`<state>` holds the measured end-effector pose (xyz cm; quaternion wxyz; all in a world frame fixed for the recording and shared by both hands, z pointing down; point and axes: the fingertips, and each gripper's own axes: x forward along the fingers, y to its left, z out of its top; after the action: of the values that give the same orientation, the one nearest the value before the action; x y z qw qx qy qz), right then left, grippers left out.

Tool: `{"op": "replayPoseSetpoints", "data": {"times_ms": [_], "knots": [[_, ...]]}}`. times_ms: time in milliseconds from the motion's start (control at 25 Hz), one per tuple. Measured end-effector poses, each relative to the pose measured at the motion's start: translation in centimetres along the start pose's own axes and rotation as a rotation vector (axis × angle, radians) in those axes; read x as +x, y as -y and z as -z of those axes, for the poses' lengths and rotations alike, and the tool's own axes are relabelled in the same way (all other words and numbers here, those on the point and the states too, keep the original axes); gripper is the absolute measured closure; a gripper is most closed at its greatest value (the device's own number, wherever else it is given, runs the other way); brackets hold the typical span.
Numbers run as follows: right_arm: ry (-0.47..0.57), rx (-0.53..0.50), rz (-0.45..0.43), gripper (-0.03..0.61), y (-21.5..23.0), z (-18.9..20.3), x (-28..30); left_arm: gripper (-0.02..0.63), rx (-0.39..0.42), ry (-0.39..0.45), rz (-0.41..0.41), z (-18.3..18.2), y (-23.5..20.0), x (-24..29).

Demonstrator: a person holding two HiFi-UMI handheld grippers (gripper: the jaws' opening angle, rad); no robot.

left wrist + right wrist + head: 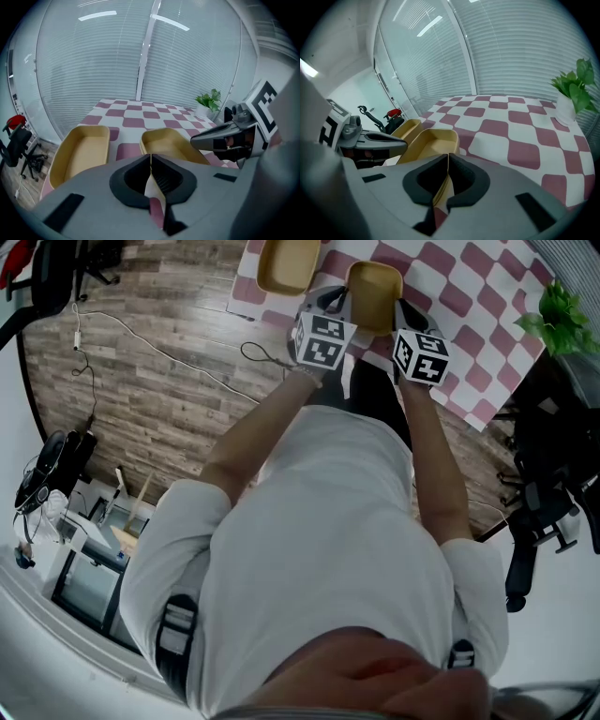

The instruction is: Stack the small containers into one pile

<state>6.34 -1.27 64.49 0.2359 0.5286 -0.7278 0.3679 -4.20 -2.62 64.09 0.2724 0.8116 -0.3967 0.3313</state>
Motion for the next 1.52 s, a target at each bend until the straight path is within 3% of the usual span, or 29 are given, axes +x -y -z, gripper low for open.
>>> {"op": "replayPoseSetpoints", "data": {"times_ms": [240,480,640,1200,1520], "knots": [[0.003,-0.075,0.007,0.546,0.1,0.2,0.3,0.575,0.033,-0.001,-0.002,0.5,-0.1,0.6],[0.000,-0.035,0.007,0.545,0.0,-0.5,-0.2,0.574,0.007,-0.013,0.008,-0.2,-0.3,0.1],[0.075,-0.025,0.011,0.545,-0.7,-3.3,-2.3,0.574,0.009,0.046,-0.002,-2.9,-0.6,-1.9],[0.354,-0.150,0.053,0.545,-3.1,-13.0,-10.8,0.574,0.042,0.320,0.063,-12.6,1.3,-9.6],[0.382,-0.133,0.049,0.545,-4.1,-14.5,-11.3,0.574,0.087,0.337,0.073,-14.5,0.9,-10.7]]}}
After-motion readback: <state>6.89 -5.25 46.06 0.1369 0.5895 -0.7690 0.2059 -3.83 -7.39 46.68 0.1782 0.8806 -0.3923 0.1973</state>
